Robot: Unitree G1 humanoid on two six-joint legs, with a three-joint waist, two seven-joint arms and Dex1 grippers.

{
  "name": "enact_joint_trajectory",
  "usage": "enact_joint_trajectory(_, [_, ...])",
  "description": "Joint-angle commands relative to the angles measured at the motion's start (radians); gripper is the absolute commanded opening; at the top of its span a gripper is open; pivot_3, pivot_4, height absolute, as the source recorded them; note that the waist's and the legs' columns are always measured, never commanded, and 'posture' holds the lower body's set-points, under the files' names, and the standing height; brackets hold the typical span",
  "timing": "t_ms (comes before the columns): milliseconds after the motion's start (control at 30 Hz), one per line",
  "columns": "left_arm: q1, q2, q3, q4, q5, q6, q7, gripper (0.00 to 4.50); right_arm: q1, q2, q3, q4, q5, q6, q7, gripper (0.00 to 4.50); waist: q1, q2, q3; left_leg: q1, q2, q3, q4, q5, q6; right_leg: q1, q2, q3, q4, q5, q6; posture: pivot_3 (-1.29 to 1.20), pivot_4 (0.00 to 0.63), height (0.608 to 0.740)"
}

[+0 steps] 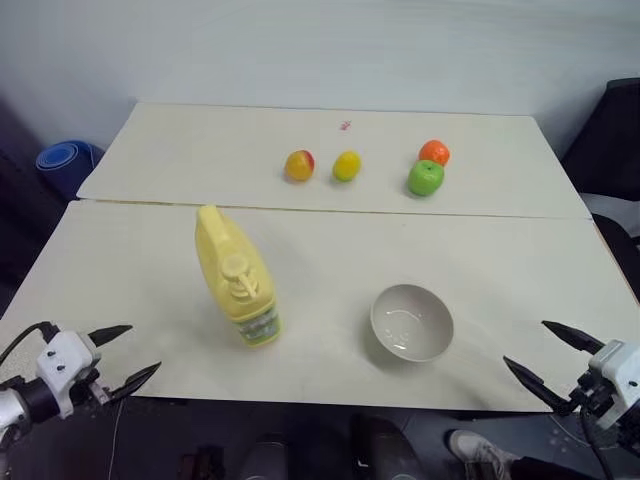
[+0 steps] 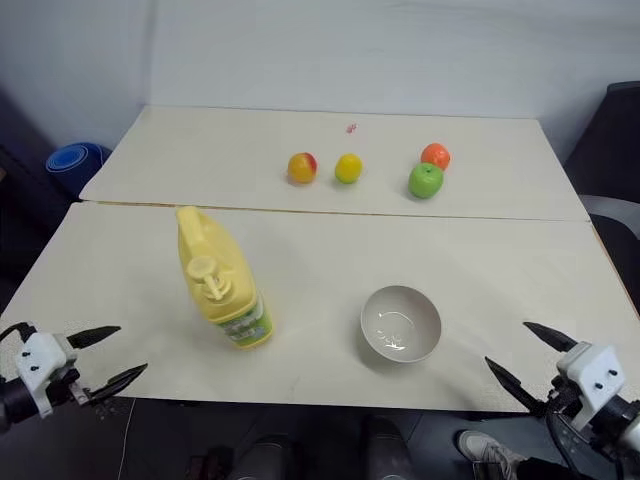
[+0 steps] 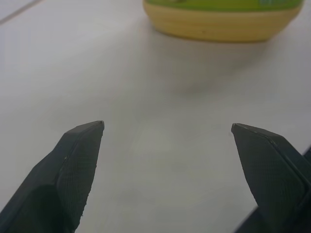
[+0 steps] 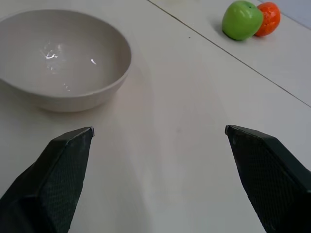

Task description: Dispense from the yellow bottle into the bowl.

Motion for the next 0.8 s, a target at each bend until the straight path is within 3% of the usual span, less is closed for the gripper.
enact_joint_trajectory(33, [0.009,-0.007,-0.016,-0.073,-0.038,0.04,-0.016,4.47,0.004,-0.02,-0.004,-0.025,0.011,-0.03,0.039,4.5,-0.002,0.0,0.0,0.0,0.0,0.0,0.0,0.0,0.0,0.0,0.0,0.0,0.0,0.0,0.0,0.0,0.15,0.74])
enact_joint_trajectory(233, [0.029,0.051,-0.035,-0.254,-0.21,0.227,-0.158,4.47,0.012,-0.06,0.076,-0.228,0.059,0.046,0.108,4.5,-0.001,0.0,0.0,0.0,0.001,0.0,0.0,0.0,-0.001,0.0,0.0,0.0,0.001,0.0,0.0,0.0,0.15,0.74])
enact_joint_trajectory(433, [0.068,0.155,-0.051,-0.522,-0.318,0.397,-0.24,4.47,-0.075,-0.15,0.281,-0.393,0.004,0.319,0.048,4.5,0.0,0.0,0.0,0.0,0.001,-0.001,0.0,0.001,-0.002,0.0,0.0,0.0,0.001,0.0,-0.001,0.0,0.15,0.74])
enact_joint_trajectory(533, [-0.006,0.147,-0.071,-0.597,-0.347,0.439,-0.191,4.47,-0.154,-0.152,0.4,-0.37,-0.093,0.409,-0.012,4.5,0.004,0.0,0.0,0.0,0.0,-0.002,0.0,0.001,-0.003,0.0,0.0,-0.001,0.001,0.0,-0.001,0.0,0.15,0.74])
enact_joint_trajectory(800, [-0.046,0.156,-0.044,-0.666,-0.446,0.581,-0.158,4.47,-0.315,-0.09,0.616,-0.162,-0.364,0.296,-0.115,4.5,-0.001,0.0,0.0,-0.003,0.0,-0.002,0.001,0.004,-0.009,-0.002,0.002,-0.002,-0.001,0.0,-0.001,0.0,0.15,0.74])
